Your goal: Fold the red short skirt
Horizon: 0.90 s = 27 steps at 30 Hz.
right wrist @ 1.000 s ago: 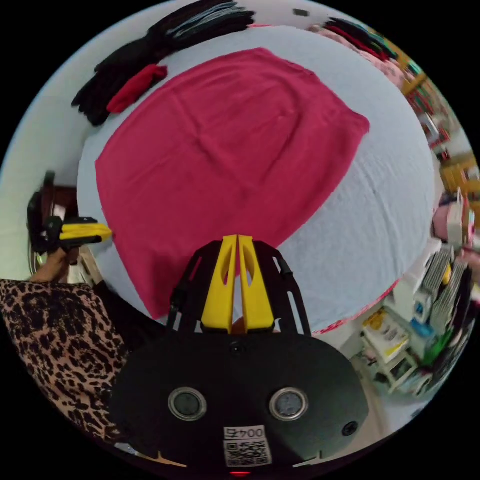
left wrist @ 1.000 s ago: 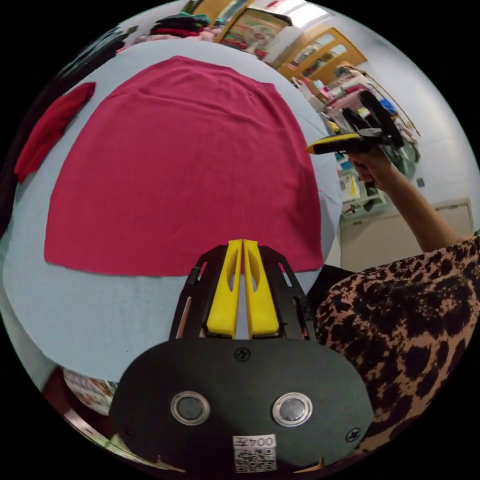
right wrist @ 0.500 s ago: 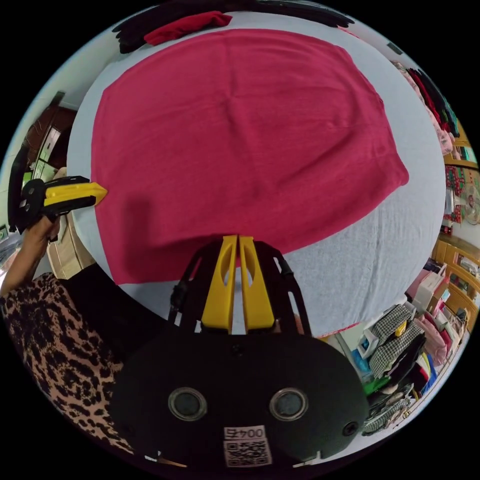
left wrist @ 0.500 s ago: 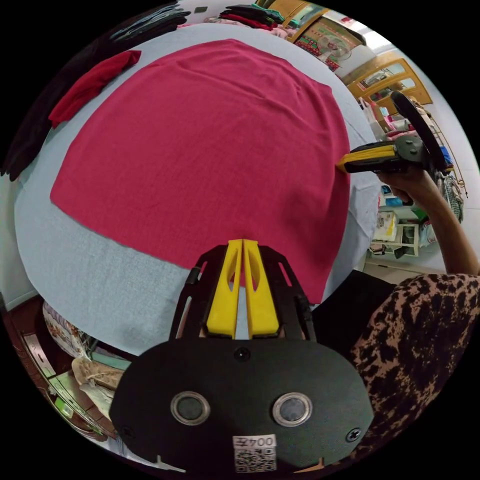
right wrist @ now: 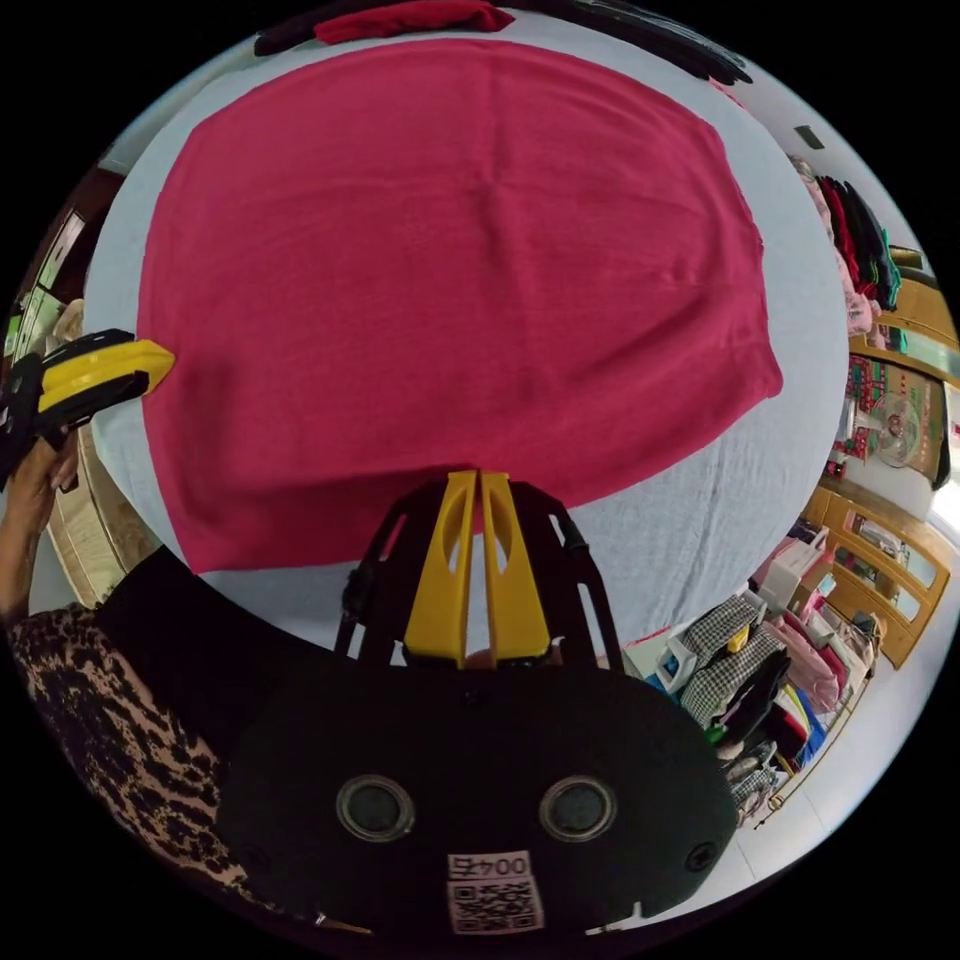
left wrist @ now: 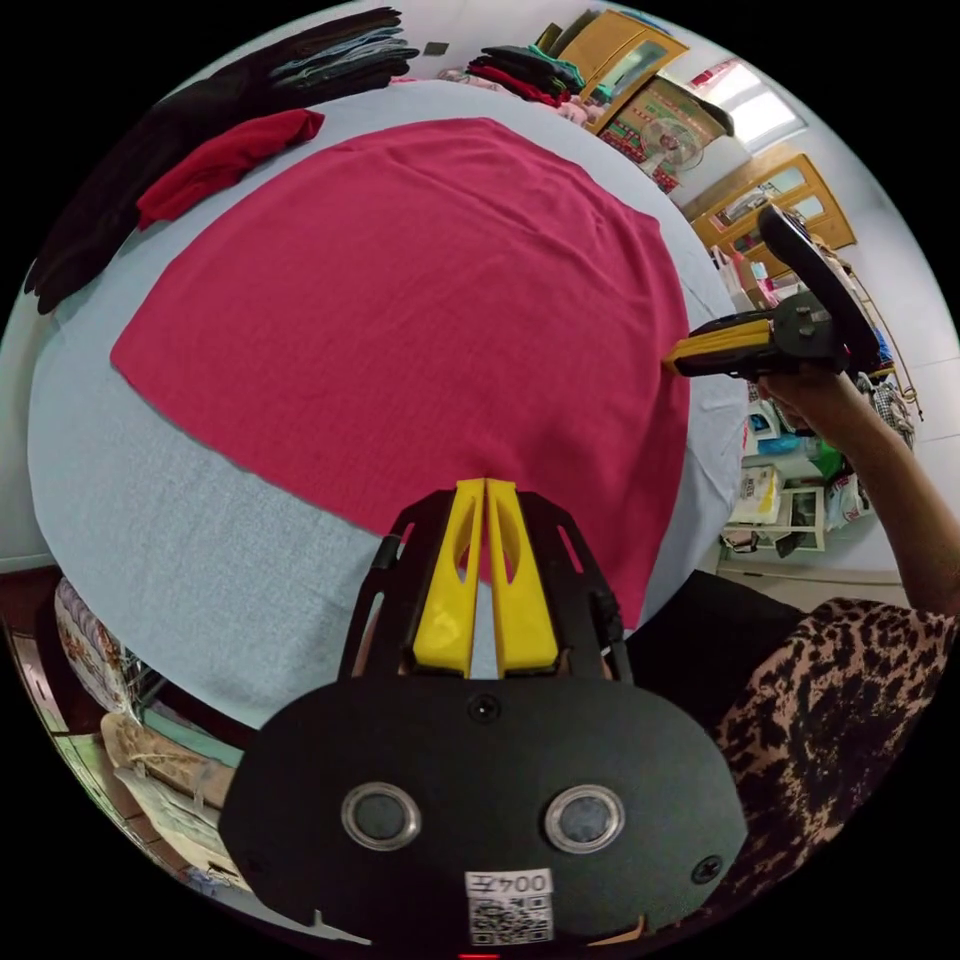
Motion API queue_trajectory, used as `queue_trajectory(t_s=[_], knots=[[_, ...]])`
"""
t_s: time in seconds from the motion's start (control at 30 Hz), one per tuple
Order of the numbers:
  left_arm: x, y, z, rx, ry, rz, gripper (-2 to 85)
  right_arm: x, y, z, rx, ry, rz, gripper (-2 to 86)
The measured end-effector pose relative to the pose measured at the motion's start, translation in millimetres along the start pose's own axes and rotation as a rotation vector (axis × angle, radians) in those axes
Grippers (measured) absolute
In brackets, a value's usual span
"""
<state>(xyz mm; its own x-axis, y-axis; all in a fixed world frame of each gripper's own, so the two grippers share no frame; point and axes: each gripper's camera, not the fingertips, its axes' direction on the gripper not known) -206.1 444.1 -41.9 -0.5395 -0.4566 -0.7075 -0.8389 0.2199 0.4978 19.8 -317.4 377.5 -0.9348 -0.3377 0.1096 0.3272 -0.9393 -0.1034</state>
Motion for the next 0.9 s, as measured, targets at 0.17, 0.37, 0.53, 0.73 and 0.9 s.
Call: queue_trajectory(t_s=[0.17,0.37,0.53,0.73,0.9], knots=[[-25,17,7,-0.003,-0.017,-0.001,0.2,17,7,-8,0.030,-0.065,-0.002,-0.5],[-73,48,6,-0.005,0.101,-0.115,0.2,40,22,-16,0.087,-0.157,0.009,-0.6],[-103,110,-12,0.105,0.266,-0.297,0.4,52,35,-23,0.140,-0.164,-0.105,-0.8],[-126,205,20,0.227,0.652,-0.667,0.6,89,46,-29,0.164,-0.313,-0.192,-0.9],[-132,269,71,0.435,0.947,-0.998,2.0,103,56,-38,0.187,-0.332,-0.277,-0.9]])
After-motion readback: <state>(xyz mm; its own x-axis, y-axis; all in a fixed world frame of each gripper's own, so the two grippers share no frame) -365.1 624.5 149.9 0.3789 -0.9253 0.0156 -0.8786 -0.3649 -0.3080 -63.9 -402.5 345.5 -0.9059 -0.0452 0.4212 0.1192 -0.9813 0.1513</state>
